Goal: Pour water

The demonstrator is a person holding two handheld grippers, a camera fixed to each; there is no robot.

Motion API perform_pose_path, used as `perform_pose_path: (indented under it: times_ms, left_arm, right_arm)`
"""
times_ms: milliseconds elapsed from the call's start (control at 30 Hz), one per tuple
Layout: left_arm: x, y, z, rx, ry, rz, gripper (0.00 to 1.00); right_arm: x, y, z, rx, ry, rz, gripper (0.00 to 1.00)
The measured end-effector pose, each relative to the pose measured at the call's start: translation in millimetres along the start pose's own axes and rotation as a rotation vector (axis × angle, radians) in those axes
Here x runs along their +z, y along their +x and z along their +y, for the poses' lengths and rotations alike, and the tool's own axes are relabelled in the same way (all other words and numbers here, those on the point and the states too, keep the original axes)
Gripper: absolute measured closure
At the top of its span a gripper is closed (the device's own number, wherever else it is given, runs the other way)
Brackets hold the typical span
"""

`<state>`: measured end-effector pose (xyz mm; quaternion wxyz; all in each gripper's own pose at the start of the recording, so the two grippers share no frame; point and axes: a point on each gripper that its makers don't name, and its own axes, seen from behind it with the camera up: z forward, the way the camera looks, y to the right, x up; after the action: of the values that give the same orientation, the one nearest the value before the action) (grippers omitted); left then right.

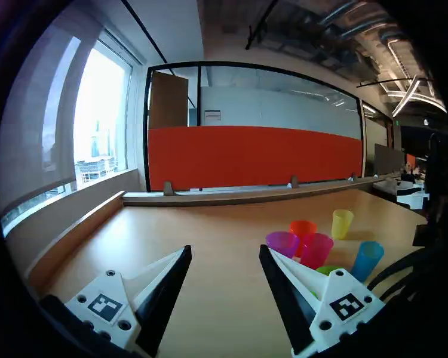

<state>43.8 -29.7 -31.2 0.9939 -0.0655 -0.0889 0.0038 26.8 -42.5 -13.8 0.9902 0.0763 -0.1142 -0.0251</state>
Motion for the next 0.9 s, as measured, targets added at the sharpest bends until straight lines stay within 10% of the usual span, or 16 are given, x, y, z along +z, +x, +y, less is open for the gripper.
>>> perform_pose_path:
  times_ms: [900]
  left_arm:
    - [10.7,29,32.8,-0.026,0.004,0.125,0.16]
  right_arm:
    - [-7.6,33,33,0.035,-0.162,0.217,0.04]
